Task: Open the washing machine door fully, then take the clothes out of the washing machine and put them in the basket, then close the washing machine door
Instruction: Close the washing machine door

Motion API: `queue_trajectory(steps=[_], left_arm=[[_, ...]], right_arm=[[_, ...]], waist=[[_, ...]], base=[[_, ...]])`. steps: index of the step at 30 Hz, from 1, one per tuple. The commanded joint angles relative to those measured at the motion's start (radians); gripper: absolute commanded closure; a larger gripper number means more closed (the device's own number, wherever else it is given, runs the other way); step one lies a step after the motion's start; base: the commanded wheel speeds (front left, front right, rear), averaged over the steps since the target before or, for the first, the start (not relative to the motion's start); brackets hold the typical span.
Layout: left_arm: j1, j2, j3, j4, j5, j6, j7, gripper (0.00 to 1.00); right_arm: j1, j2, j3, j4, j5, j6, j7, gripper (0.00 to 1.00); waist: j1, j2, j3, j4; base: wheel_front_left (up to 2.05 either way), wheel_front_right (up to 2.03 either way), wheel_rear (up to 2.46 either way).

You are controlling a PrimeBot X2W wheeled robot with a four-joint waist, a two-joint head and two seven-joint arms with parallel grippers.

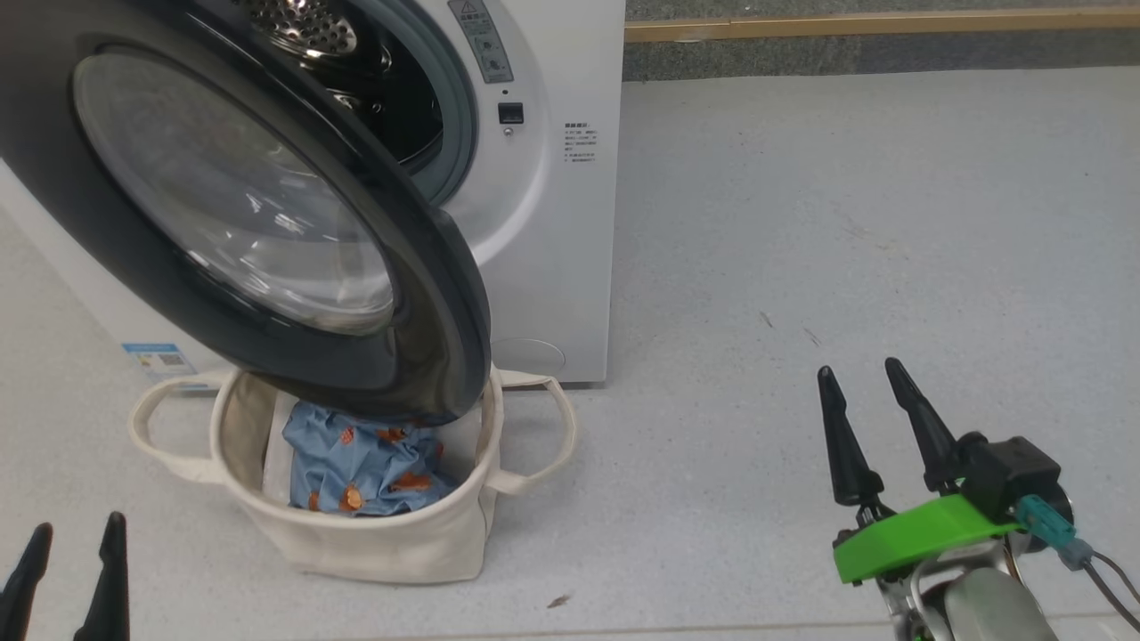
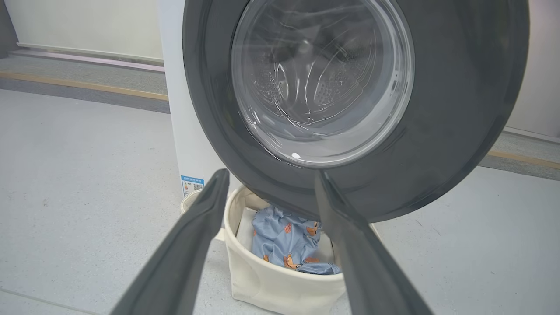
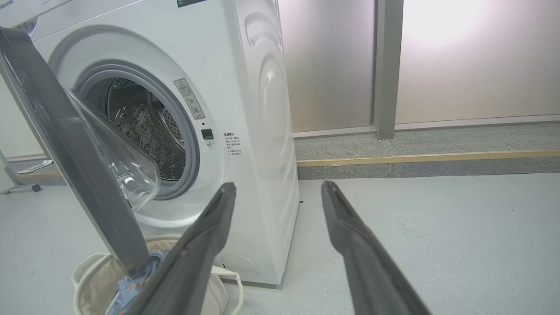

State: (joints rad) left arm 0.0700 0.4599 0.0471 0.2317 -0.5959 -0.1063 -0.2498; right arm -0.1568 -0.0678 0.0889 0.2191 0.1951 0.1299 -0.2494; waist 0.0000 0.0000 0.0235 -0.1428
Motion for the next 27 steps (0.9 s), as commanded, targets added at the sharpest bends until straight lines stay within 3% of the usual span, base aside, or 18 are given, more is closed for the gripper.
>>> queue_trajectory(steps=[1,19,20,21,22,27], left_arm=[[-0.063,0.025,0.044,-0.018,0.013,-0.004,-0.012,0.00],[-0.088,0.035,0.030,-0.010,0.023,-0.023,-0.012,0.00],[-0.089,0.037,0.028,-0.007,0.024,-0.024,-0.012,0.00],[-0.090,0.038,0.027,-0.004,0.024,-0.024,-0.012,0.00],[-0.092,0.039,0.026,-0.002,0.023,-0.024,-0.012,0.00],[-0.099,0.038,0.017,-0.004,0.015,-0.024,-0.012,0.00]], right_arm=[[-0.022,0.008,0.020,-0.028,-0.003,0.001,-0.012,0.00],[-0.014,0.001,0.022,0.000,-0.049,0.001,-0.012,0.00],[-0.015,0.001,0.023,0.002,-0.052,0.001,-0.012,0.15],[-0.014,0.002,0.027,0.009,-0.050,0.001,-0.012,0.82],[-0.015,0.002,0.033,0.014,-0.047,0.001,-0.012,1.00],[-0.032,0.001,0.046,0.004,-0.036,0.001,-0.012,1.00]], waist=[[0.0000,0.0000,-0.001,0.002],[0.0000,0.0000,0.003,0.006],[0.0000,0.0000,0.003,0.007],[0.0000,0.0000,0.003,0.007],[0.0000,0.0000,0.003,0.008],[0.0000,0.0000,0.003,0.010]], base=[[0.00,0.00,0.00],[0.00,0.00,0.00],[0.00,0.00,0.00],[0.00,0.00,0.00],[0.00,0.00,0.00],[0.00,0.00,0.00]])
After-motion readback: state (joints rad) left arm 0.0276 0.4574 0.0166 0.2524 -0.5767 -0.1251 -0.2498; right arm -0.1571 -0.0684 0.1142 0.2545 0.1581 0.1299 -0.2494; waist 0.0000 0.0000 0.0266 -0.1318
